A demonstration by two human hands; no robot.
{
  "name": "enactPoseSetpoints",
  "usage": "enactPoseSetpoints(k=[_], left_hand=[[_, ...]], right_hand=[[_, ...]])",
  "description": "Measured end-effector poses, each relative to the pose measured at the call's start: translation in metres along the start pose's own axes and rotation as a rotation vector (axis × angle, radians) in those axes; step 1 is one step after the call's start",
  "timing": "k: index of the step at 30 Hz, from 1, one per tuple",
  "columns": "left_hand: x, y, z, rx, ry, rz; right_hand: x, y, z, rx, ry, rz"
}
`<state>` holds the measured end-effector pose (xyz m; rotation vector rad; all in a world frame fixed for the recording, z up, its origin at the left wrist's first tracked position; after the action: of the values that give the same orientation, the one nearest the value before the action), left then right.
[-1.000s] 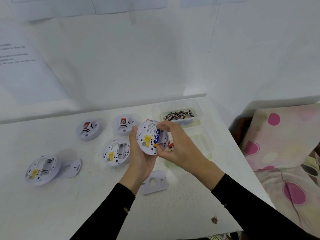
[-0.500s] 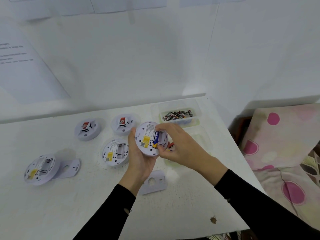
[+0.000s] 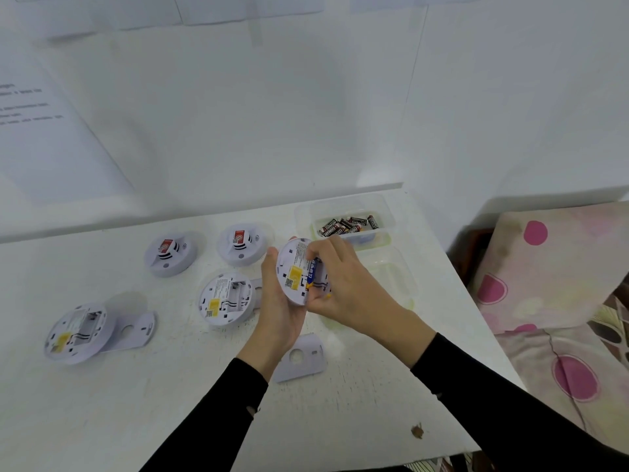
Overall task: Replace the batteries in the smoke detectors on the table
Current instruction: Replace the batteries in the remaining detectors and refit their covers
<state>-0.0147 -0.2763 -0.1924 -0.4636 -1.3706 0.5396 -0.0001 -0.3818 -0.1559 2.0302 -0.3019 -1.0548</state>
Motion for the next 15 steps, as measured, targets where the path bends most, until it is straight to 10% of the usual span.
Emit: enactPoseSetpoints(k=[15], left_hand=[[-0.006,-0.003,0.0,0.011,0.093,0.203]], right_hand=[[0.014,0.025,-0.005,-0.188,0.008,-0.19]])
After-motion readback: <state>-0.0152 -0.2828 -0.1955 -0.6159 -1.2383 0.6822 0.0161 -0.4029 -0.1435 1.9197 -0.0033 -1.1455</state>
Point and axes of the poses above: each hand's wrist, its own z-axis away from the middle knuckle, its own y-axis out of the back of the hand, x = y × z, the point moved 4 cm from there along -z, towards the middle knuckle, and after that the axes turned 6 degrees about -x, right-handed, at the moved point
